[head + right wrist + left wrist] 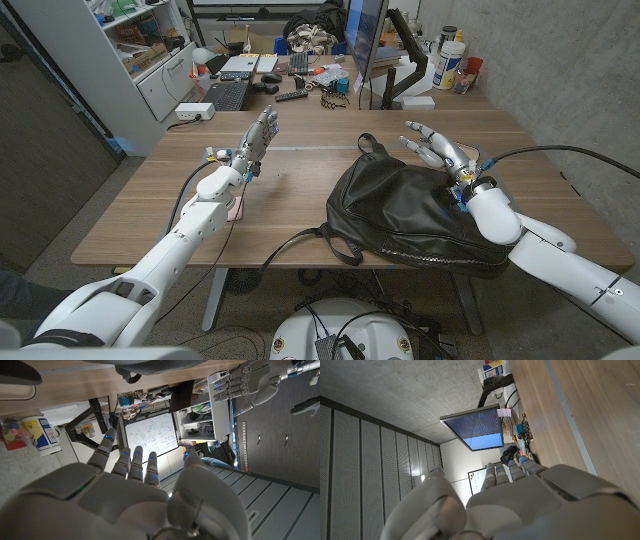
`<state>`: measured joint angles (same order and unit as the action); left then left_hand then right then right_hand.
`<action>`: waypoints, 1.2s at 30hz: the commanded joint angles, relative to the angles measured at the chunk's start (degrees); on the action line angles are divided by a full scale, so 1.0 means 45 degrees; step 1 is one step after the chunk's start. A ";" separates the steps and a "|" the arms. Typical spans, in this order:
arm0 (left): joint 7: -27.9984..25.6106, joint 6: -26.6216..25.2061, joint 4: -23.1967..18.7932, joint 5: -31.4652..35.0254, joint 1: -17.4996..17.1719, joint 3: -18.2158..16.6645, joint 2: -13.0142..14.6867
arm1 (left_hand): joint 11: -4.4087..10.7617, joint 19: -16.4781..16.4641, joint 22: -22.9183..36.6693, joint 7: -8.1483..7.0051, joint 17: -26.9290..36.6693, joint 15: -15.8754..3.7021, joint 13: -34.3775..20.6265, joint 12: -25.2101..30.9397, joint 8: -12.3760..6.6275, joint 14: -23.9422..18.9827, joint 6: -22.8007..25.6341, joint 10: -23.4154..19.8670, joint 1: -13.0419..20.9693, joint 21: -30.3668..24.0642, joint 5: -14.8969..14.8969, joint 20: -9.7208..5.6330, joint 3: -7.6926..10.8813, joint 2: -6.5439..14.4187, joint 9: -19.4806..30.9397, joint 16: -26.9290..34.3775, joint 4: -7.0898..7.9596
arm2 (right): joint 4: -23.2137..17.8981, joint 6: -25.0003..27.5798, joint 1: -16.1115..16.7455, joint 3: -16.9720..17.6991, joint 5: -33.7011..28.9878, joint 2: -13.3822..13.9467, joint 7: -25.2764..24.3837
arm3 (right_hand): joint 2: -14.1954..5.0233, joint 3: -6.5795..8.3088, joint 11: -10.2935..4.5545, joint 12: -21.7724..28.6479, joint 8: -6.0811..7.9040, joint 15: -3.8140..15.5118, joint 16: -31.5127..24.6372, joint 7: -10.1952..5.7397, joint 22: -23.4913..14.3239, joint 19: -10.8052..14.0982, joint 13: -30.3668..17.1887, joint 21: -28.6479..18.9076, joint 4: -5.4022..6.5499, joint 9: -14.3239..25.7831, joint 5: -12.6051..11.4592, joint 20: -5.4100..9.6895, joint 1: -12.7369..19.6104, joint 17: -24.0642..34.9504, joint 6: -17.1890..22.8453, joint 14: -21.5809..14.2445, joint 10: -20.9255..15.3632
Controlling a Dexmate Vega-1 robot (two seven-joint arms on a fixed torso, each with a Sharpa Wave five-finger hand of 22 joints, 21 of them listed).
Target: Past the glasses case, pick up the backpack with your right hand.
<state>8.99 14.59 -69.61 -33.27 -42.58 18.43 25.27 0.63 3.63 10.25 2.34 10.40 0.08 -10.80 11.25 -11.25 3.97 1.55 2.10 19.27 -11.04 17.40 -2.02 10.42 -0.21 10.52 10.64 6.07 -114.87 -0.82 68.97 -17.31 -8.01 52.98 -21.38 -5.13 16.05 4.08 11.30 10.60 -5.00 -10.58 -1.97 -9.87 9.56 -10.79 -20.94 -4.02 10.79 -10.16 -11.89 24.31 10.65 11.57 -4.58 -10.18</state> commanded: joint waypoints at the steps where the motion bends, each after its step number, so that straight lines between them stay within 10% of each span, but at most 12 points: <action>1: -0.0109 -0.0157 -0.0372 -0.0001 -0.0141 -0.0023 0.0153 | 0.0089 0.0088 0.0021 0.0014 0.0043 -0.0060 -0.0038 0.0084 -0.0062 0.0038 0.0125 0.0032 0.0095 -0.0060 -0.0016 -0.0178 -0.0019 0.0064 0.0035 0.0049 -0.0056 | -0.1207 0.2060 0.0667 0.0279 -0.1133 0.0563 -0.0049 | 0.0265 -0.0140 -0.0028 0.0033 0.0050 -0.0249 0.0040 -0.0156 -0.0032 0.0070 -0.0048 0.0127 -0.0015 0.0022 0.0043 -0.0126 -0.0061 0.0038 0.0003 0.0113 0.0140; 36: -0.0024 -0.0227 -0.0263 0.0089 0.0135 0.0109 0.0097 | 0.0084 0.0215 0.0023 0.0039 0.0044 -0.0045 -0.0037 0.0076 -0.0067 0.0078 0.0210 0.0059 0.0128 -0.0039 -0.0053 -0.0138 -0.0077 0.0120 0.0037 0.0032 -0.0071 | -0.3532 0.6465 0.0518 -0.1001 -0.3710 0.2004 0.1752 | 0.1968 -0.1060 0.0991 -0.0144 0.0001 -0.1424 0.0130 -0.0393 -0.0055 0.0120 0.0032 0.1124 -0.0562 -0.0018 -0.0422 -0.0159 -0.0261 -0.0065 -0.1316 0.0965 0.1540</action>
<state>8.84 13.69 -70.89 -33.12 -42.35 18.75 25.80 0.63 4.15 10.25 2.36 10.40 0.08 -10.79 11.25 -11.25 3.96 2.16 2.10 19.50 -11.03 17.40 -2.14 10.18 0.01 10.52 10.65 5.84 -128.73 23.69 72.23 -19.61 -21.49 60.27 -15.92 3.12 11.53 8.50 10.97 10.37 -11.35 -10.13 -3.69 -10.01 10.56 -10.66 -16.29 -6.61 10.66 -11.66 -12.50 22.87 10.39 5.92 -0.70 -3.75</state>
